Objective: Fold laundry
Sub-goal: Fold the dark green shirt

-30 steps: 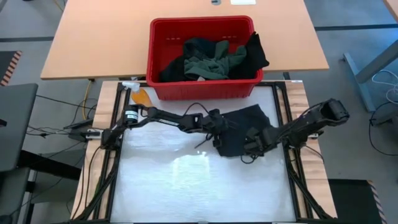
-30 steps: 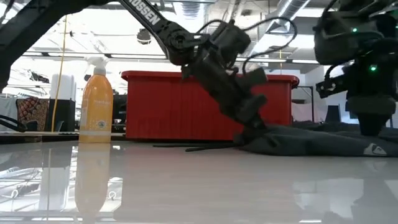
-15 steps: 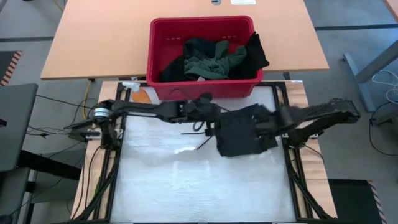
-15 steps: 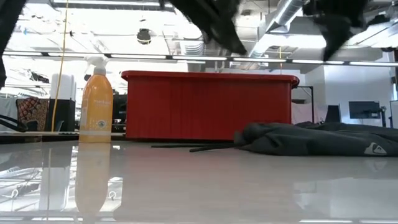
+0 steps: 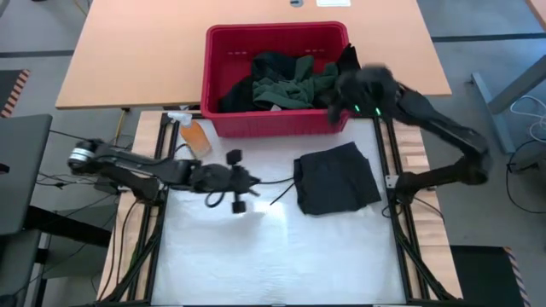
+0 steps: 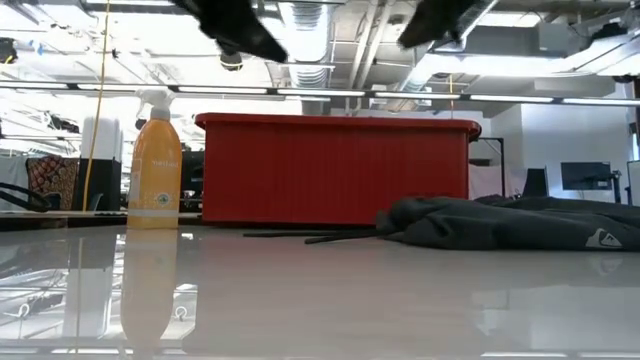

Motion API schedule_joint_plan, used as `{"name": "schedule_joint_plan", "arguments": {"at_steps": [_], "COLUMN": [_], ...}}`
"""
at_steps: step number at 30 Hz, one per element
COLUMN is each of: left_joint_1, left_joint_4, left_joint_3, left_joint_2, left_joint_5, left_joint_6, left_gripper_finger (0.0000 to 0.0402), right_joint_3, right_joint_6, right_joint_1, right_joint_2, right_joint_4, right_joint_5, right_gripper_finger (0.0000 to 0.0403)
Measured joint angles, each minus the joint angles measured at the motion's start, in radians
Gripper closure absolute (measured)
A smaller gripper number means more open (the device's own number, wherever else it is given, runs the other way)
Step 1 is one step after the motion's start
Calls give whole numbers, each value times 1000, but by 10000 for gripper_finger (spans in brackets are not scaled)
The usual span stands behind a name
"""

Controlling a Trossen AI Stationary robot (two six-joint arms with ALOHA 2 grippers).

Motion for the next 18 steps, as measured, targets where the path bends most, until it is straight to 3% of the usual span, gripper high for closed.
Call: {"name": "schedule_joint_plan", "arguments": {"at_steps": [3, 11, 18], "left_joint_1": [-22, -33, -33], "left_joint_4": [12, 13, 5], "left_joint_3": [-90, -220, -268], "left_joint_2": [-82, -187, -187], "left_joint_5": [1, -8, -8], "left_joint_6": [-46, -29, -34], "left_gripper_finger": [402, 364, 301], "right_joint_3": [23, 224, 422], "right_joint_6": [-1, 0, 16], "right_joint_1": [-93, -144, -140], "right_joint_2": [123, 425, 587], "right_joint_4": [78, 46, -138], "right_joint_5": [-149, -143, -140], "right_gripper_finger": [249, 137, 118]}}
